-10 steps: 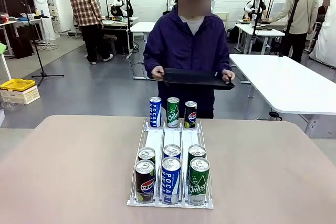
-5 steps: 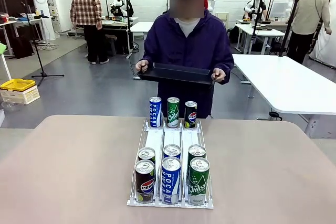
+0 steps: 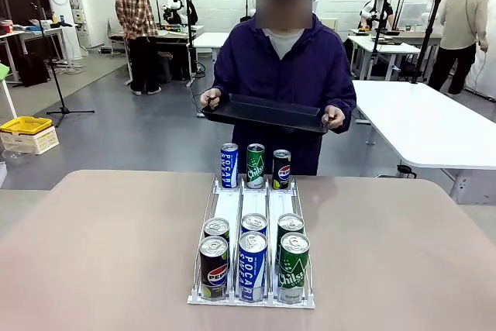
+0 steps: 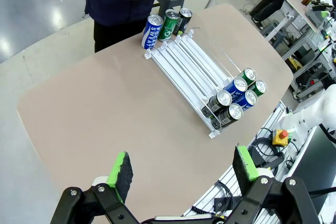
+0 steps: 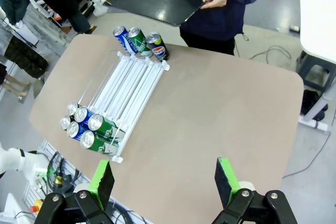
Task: Retrieve and hand over the desired beverage to the person.
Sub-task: Pick up a can of the same type that the person held from the Automatic Can Dispenser.
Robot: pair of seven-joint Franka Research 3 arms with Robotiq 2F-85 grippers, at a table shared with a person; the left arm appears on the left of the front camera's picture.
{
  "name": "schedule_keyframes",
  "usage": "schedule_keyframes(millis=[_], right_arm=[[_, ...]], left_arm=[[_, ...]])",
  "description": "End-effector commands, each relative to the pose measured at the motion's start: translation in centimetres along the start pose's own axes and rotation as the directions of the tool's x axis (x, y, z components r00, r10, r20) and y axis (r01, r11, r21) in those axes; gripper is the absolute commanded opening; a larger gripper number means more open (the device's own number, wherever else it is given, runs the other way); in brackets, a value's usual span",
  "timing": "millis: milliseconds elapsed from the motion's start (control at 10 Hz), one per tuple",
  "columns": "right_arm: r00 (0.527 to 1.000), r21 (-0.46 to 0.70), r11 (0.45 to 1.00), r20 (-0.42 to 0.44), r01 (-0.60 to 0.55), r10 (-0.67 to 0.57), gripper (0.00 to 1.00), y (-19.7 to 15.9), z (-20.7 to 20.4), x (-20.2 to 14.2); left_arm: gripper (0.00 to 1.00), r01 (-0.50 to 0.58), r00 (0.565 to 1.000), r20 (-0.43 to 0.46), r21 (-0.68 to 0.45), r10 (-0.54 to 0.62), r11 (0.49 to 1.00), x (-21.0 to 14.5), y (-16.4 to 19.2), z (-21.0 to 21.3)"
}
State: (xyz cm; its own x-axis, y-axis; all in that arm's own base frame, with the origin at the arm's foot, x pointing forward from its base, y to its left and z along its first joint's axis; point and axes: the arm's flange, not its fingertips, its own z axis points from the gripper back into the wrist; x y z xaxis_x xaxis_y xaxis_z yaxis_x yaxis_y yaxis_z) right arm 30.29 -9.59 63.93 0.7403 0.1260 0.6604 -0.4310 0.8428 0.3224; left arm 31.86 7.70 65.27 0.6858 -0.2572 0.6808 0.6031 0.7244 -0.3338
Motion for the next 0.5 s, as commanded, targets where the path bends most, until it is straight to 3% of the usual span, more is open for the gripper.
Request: schedule_keyframes(millis=[0, 400], right_arm=[[1.0, 0.014, 1.0, 0.001, -0.012, 0.011, 1.0, 0.01, 0.08, -0.08], [1.0, 0.014, 1.0, 0.001, -0.012, 0.011, 1.0, 0.01, 0.08, -0.08]], left_arm=[[1.0, 0.021, 1.0, -0.014, 0.006, -0.021, 1.0, -0.01, 0.2, 0.27], [1.0, 0.021, 1.0, -0.014, 0.006, -0.021, 1.0, -0.01, 0.2, 0.27]])
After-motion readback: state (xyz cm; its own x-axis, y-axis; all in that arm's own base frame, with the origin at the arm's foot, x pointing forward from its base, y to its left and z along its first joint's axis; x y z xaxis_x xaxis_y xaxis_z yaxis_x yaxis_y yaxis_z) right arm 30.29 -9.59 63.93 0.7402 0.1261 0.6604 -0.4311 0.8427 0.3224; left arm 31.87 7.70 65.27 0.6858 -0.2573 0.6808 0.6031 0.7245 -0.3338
